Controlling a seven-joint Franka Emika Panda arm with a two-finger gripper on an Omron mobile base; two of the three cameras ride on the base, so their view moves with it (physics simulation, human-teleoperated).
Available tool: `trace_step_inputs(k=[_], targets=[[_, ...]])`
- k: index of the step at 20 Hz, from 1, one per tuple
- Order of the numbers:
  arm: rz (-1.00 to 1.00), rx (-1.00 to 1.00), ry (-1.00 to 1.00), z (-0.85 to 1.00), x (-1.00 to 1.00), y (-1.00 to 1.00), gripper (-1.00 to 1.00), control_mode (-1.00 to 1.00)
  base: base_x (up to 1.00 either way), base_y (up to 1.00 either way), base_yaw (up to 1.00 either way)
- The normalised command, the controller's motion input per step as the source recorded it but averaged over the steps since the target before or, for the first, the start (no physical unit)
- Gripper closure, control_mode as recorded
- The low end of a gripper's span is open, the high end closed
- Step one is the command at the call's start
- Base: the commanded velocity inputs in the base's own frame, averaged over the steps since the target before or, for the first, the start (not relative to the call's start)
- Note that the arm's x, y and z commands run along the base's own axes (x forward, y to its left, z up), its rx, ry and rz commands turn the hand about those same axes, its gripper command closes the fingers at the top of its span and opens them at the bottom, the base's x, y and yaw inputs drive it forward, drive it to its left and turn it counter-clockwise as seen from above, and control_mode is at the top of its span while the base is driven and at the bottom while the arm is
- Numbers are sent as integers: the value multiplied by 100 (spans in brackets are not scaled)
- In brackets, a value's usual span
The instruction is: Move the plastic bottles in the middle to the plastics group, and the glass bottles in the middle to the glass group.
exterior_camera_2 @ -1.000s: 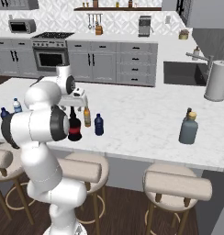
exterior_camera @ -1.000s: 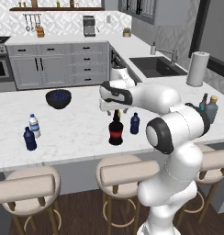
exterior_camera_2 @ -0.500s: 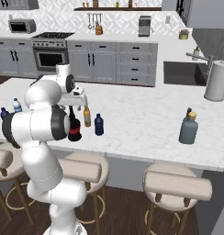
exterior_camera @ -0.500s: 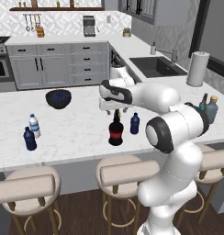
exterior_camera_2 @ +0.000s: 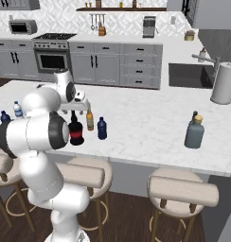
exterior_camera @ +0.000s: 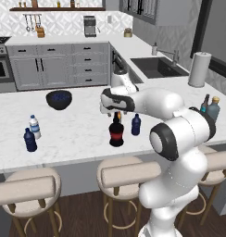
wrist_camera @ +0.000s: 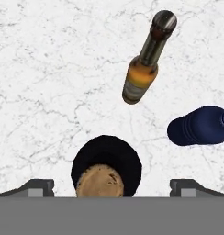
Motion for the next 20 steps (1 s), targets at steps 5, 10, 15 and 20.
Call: trace_step_inputs(k=[5, 10, 15, 20], targets=[[0, 0, -10, -30, 14, 0, -100, -100, 0, 0, 0], [0, 0, 0, -25, 0, 0, -100, -100, 0, 0, 0], [0, 0, -9, -39, 0, 0, -100, -100, 0, 0, 0], [0, 0, -7, -41, 0, 0, -100, -100, 0, 0, 0]])
